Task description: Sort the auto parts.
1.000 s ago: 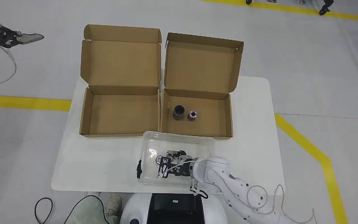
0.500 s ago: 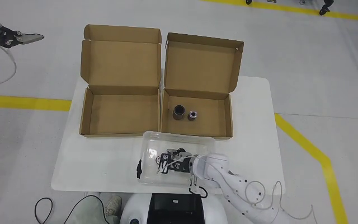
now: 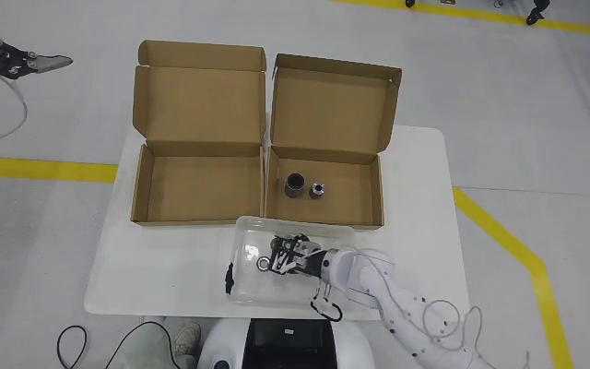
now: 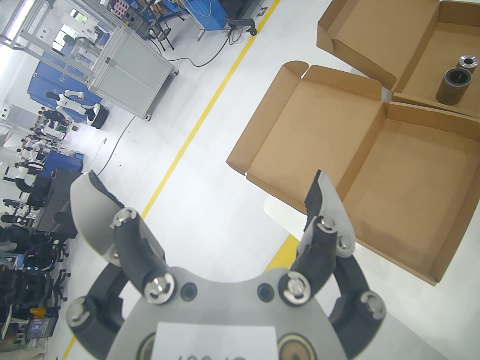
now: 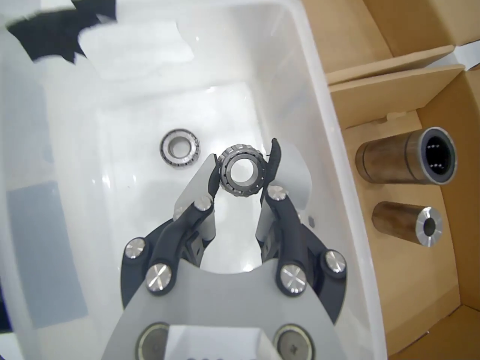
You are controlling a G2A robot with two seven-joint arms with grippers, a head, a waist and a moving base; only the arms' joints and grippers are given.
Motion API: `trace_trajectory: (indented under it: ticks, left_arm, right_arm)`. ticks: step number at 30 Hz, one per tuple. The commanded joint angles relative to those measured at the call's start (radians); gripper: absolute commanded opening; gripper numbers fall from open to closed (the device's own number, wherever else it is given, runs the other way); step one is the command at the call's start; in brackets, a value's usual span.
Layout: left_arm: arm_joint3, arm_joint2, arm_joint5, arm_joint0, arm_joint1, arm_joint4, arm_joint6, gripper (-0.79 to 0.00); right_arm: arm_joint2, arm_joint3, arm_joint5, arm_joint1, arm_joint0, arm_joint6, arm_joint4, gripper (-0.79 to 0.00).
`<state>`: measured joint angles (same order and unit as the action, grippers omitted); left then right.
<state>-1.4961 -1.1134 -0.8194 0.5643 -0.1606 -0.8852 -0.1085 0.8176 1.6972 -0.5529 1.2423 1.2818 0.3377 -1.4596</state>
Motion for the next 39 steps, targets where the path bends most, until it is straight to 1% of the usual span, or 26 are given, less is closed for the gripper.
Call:
trace_trajectory:
  ticks: [1,6,11,18,26,32,39]
  left_arm:
    - [0.000,0.000,0.000,0.000,0.000,0.000,0.000,0.000]
    - [0.000,0.000,0.000,0.000,0.000,0.000,0.000,0.000]
    - [0.000,0.000,0.000,0.000,0.000,0.000,0.000,0.000]
    - [0.000,0.000,0.000,0.000,0.000,0.000,0.000,0.000]
    - [0.000,0.000,0.000,0.000,0.000,0.000,0.000,0.000]
    - [0.000,0.000,0.000,0.000,0.000,0.000,0.000,0.000]
    - [0.000,0.000,0.000,0.000,0.000,0.000,0.000,0.000]
  right_arm:
    - [0.018,0.001,-0.015,-0.004,0.008,-0.043,0.031,-0.785]
    - [0.048,0.009,-0.044,-0.008,0.008,-0.077,0.090,-0.785]
    - [0.066,0.023,-0.079,-0.008,-0.007,-0.150,0.153,-0.785]
    - [0.090,0.052,-0.087,-0.005,-0.051,-0.191,0.206,-0.785]
    - [0.115,0.088,-0.109,0.002,-0.096,-0.311,0.290,-0.785]
    - [0.137,0.115,-0.108,0.004,-0.107,-0.394,0.311,-0.785]
    - [0.164,0.157,-0.112,0.006,-0.138,-0.411,0.346,-0.785]
